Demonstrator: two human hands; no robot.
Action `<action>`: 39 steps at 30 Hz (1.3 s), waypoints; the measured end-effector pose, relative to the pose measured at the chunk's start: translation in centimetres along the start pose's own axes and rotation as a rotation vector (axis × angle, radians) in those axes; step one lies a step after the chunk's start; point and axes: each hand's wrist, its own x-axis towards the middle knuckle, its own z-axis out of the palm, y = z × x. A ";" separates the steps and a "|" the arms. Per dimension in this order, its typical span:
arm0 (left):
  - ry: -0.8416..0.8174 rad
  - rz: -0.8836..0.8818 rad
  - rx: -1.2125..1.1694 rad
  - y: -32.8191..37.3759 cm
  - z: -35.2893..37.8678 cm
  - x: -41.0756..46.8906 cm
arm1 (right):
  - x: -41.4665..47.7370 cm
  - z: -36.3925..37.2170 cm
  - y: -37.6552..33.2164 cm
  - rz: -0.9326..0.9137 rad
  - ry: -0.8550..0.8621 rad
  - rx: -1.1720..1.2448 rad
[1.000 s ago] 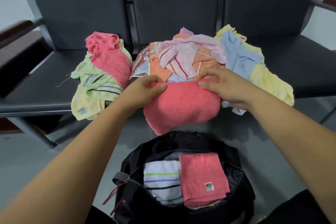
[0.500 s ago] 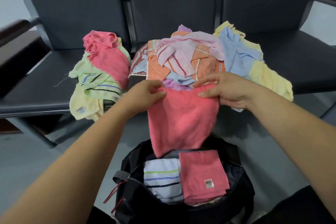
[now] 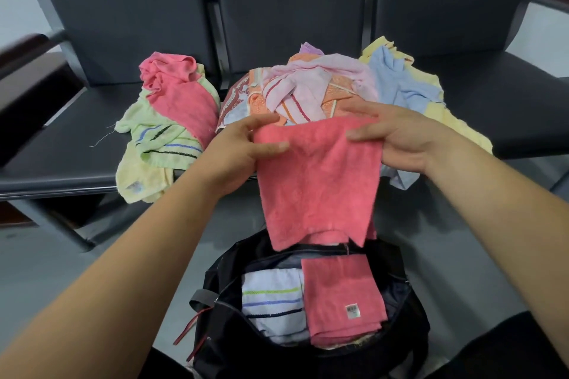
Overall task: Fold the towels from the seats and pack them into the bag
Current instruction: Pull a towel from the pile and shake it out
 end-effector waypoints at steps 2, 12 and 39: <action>0.029 0.074 0.302 -0.1 -0.3 -0.1 | 0.0 -0.2 0.2 -0.014 0.062 -0.283; 0.089 0.223 0.544 -0.3 -0.2 0.0 | 0.2 0.1 1.0 -0.197 0.188 -0.546; 0.269 0.346 0.789 -2.0 -1.9 -0.6 | 0.3 -0.4 2.7 -0.211 0.217 -0.568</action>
